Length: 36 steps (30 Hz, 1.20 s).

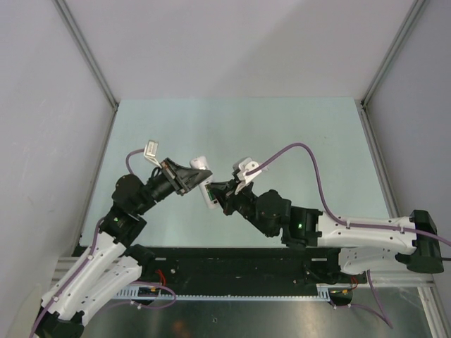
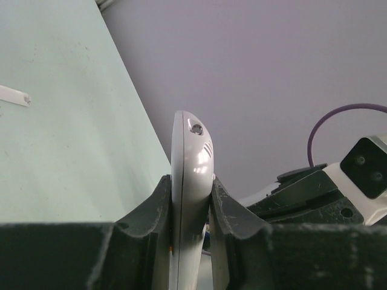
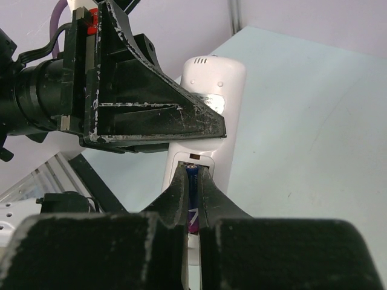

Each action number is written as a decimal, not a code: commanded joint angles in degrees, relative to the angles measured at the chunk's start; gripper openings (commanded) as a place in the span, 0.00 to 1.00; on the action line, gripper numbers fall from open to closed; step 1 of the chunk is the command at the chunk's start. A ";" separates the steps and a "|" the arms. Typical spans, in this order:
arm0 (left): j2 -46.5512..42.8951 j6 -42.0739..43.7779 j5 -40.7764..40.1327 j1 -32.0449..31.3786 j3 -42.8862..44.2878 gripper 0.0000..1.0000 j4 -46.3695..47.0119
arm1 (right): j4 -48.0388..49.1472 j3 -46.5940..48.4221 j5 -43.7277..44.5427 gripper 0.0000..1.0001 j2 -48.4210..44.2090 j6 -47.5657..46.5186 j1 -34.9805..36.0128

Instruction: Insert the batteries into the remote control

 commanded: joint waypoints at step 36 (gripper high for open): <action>-5.74 -4.50 -0.56 -0.04 3.03 0.00 19.35 | -17.87 -0.71 0.92 0.00 5.69 7.92 -3.02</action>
